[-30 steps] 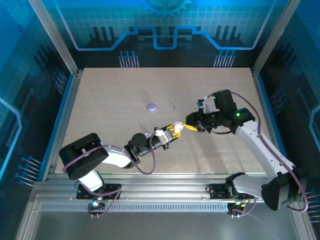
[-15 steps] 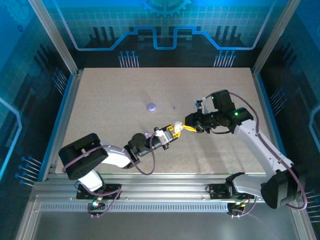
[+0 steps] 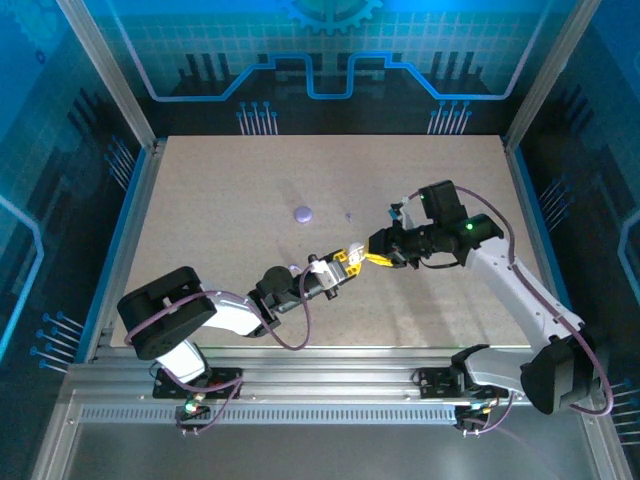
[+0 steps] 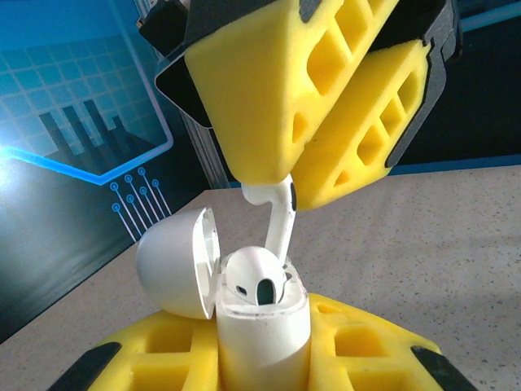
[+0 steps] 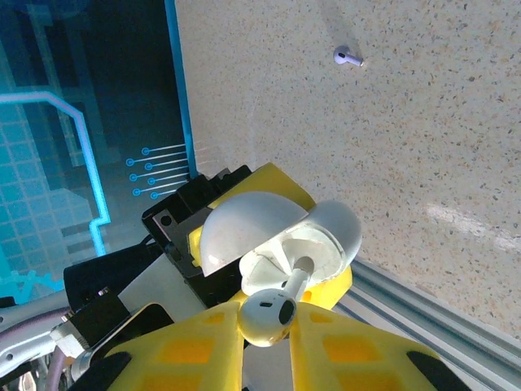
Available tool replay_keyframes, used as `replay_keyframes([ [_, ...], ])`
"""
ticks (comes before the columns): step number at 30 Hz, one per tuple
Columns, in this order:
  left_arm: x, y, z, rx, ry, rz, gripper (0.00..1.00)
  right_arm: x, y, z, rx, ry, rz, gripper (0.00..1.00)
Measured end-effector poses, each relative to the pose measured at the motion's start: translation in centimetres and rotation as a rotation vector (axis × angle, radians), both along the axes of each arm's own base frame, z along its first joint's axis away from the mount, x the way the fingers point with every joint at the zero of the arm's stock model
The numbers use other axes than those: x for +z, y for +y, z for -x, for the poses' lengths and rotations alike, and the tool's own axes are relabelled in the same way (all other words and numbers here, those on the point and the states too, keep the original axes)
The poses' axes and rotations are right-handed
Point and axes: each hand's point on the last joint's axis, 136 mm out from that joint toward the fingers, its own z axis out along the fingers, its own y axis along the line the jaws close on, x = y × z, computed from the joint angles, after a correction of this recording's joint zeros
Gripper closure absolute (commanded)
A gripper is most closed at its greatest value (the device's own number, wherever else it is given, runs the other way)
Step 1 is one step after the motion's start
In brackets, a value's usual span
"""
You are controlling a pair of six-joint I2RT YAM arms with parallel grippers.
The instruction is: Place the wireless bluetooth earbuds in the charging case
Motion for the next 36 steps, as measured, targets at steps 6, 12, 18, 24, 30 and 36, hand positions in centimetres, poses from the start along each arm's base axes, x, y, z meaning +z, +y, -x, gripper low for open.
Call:
replay_keyframes([
  [6,0.0,0.0,0.0,0.000,0.000,0.000,0.78,-0.2,0.2,0.1,0.008,0.008,0.003,0.79],
  [12,0.0,0.0,0.0,0.000,0.000,0.000,0.78,-0.4,0.3,0.1,0.009,0.013,0.005,0.79],
  [18,0.0,0.0,0.0,0.000,0.000,-0.002,0.78,-0.6,0.3,-0.1,0.009,0.017,0.006,0.79],
  [24,-0.1,0.0,0.0,0.000,0.001,-0.003,0.78,-0.8,0.4,-0.2,0.009,0.022,0.008,0.77],
  [30,0.0,-0.1,0.1,-0.002,0.001,-0.002,0.78,-1.1,0.5,-0.4,0.006,0.034,0.010,0.75],
  [36,0.0,0.0,0.1,-0.002,0.000,0.000,0.78,-1.2,0.5,-0.5,0.002,0.042,0.010,0.75],
])
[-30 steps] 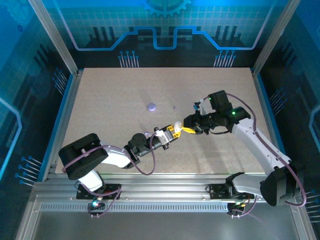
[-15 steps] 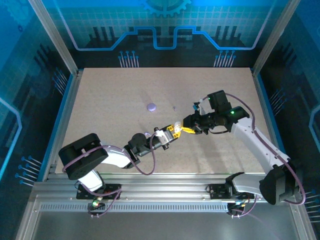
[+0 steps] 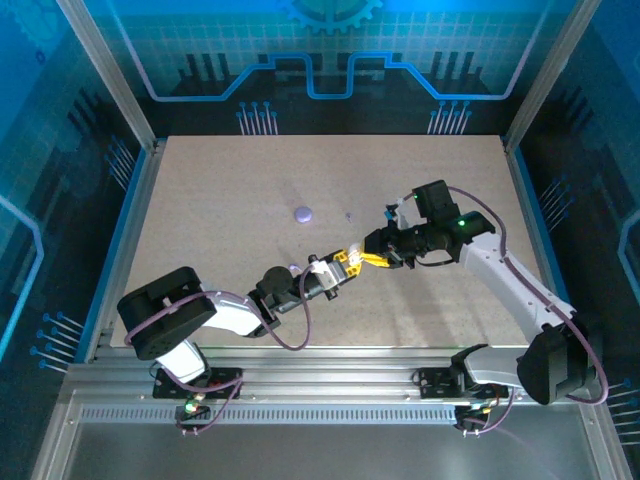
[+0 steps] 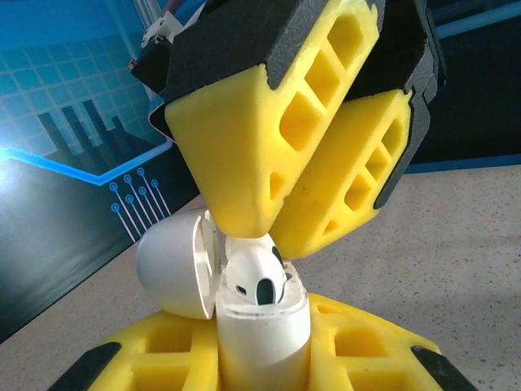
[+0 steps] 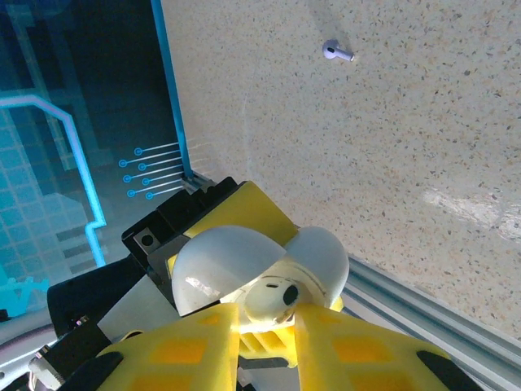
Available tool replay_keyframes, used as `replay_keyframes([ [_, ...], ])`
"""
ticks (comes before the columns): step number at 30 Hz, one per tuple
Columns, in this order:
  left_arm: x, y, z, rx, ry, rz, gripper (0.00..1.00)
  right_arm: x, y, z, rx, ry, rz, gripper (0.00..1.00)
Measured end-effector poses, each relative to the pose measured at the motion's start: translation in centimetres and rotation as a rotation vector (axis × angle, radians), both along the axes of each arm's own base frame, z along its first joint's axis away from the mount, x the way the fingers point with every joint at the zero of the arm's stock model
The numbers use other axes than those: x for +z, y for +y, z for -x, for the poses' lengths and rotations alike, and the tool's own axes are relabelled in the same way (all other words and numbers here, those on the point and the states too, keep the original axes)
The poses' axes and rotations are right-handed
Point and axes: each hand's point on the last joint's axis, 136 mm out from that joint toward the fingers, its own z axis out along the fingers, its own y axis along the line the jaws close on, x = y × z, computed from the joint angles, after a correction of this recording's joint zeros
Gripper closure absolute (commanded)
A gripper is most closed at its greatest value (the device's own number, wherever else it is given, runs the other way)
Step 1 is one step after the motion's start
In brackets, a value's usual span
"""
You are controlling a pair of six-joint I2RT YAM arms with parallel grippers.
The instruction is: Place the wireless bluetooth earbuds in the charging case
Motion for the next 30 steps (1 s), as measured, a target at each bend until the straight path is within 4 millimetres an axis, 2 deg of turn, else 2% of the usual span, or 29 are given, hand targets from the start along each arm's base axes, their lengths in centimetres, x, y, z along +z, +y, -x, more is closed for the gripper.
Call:
replay_keyframes([
  [11,0.0,0.0,0.0,0.001,0.000,0.000,0.78,0.0,0.0,0.0,0.000,0.001,0.000,0.74],
  [20,0.0,0.0,0.0,0.000,0.000,0.000,0.78,0.2,-0.1,0.0,-0.006,-0.004,-0.002,0.67],
  [23,0.0,0.0,0.0,0.000,0.000,0.000,0.78,0.7,-0.2,0.2,-0.008,-0.021,-0.005,0.64],
  [30,0.0,0.0,0.0,0.000,0.000,0.000,0.78,2.6,-0.5,0.6,-0.019,-0.115,-0.027,0.64],
])
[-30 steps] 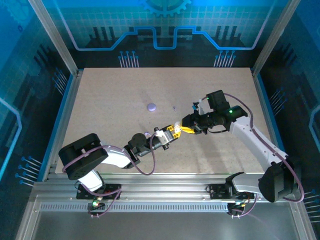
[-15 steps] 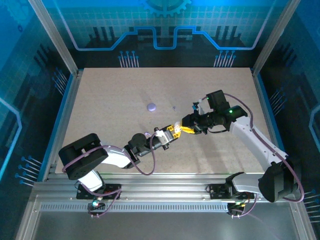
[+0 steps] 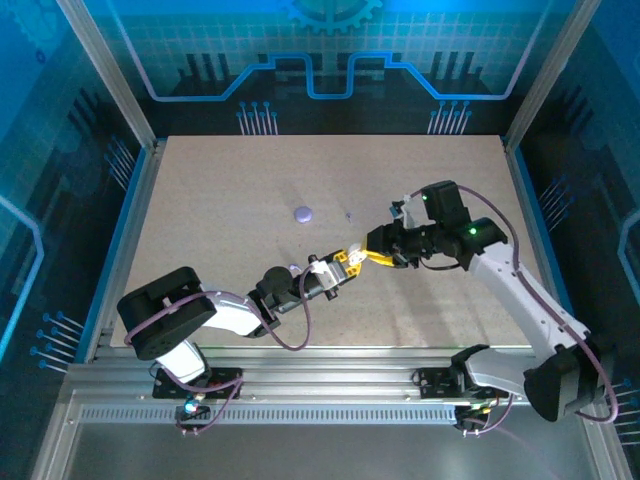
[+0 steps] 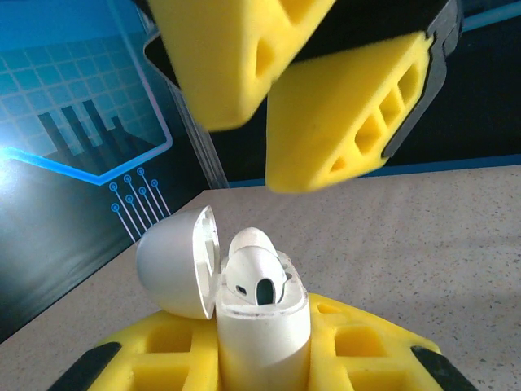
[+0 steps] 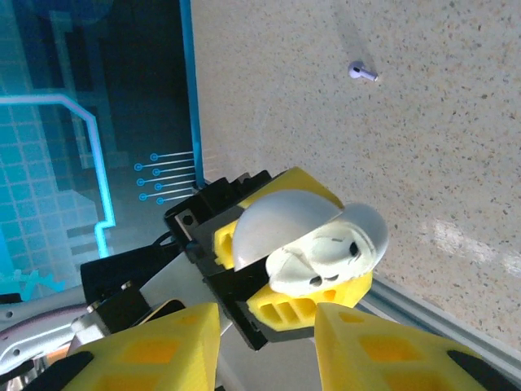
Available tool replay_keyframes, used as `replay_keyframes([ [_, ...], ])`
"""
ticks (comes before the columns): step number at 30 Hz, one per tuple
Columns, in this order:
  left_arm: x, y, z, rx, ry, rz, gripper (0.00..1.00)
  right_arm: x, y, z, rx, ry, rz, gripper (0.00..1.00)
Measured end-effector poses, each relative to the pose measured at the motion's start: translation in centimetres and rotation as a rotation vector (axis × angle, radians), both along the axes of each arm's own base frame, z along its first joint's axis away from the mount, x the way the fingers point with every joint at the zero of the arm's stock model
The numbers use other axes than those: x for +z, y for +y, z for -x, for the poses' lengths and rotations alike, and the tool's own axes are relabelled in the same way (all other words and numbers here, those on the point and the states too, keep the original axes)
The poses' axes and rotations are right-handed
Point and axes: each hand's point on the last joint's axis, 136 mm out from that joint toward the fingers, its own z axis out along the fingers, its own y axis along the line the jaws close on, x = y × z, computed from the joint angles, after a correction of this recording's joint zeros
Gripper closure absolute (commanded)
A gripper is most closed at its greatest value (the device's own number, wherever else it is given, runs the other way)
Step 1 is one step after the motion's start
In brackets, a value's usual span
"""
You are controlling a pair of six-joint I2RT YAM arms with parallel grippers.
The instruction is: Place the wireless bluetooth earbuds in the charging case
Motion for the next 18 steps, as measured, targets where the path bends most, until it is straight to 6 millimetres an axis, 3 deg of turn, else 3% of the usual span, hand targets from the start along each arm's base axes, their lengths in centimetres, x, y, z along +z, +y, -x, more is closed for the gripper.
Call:
replay_keyframes([
  [6,0.3,0.1,0.0,0.000,-0.005,0.006,0.78,0.6,0.1,0.2,-0.004,-0.046,0.002,0.65],
  [18,0.4,0.1,0.1,0.000,-0.006,0.009,0.78,-1.1,0.6,-0.1,-0.018,-0.041,0.004,0.65],
])
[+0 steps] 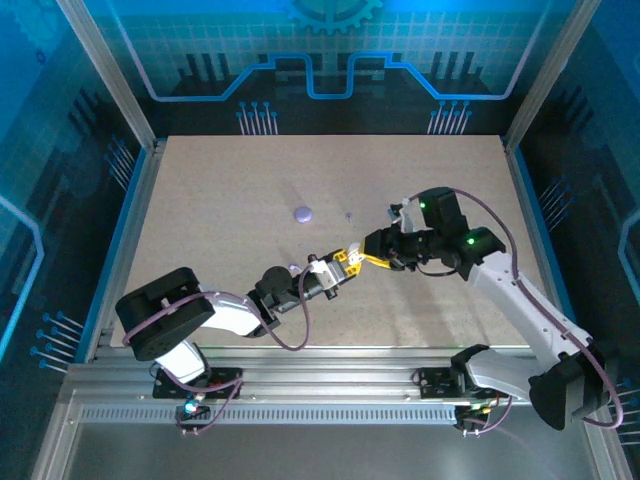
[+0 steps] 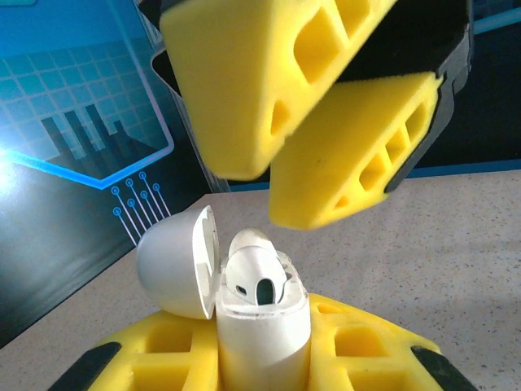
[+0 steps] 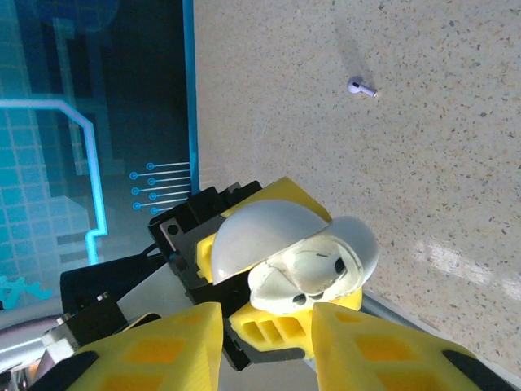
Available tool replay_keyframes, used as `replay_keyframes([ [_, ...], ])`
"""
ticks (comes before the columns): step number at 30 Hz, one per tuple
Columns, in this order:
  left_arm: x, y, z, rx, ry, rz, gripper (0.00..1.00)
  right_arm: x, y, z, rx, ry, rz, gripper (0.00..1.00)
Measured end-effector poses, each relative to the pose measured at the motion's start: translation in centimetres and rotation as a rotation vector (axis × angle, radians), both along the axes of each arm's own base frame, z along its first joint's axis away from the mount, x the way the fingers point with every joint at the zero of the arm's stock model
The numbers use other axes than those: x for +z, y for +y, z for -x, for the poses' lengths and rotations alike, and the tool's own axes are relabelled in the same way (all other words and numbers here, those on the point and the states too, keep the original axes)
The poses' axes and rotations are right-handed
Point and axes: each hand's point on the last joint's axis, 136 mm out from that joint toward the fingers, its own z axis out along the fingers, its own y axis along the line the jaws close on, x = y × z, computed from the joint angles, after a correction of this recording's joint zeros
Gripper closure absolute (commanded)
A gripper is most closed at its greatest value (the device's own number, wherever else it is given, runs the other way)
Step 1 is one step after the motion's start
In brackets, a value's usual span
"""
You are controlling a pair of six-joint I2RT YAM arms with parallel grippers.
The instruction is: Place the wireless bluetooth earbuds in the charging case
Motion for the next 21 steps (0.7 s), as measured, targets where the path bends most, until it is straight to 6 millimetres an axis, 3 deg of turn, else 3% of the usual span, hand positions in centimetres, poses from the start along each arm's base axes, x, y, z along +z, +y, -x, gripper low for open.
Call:
replay_keyframes([
  [5,0.3,0.1,0.0,0.000,0.004,0.009,0.76,-0.4,0.2,-0.2,-0.002,-0.015,0.001,0.63],
  [10,0.9,0.5,0.2,0.001,0.034,0.047,0.76,0.4,-0.3,-0.5,0.008,-0.132,0.030,0.62],
  [21,3.1,1.7,0.7,-0.014,0.156,0.128,0.77,5.5,-1.4,-0.5,0.082,-0.579,0.039,0.57],
])
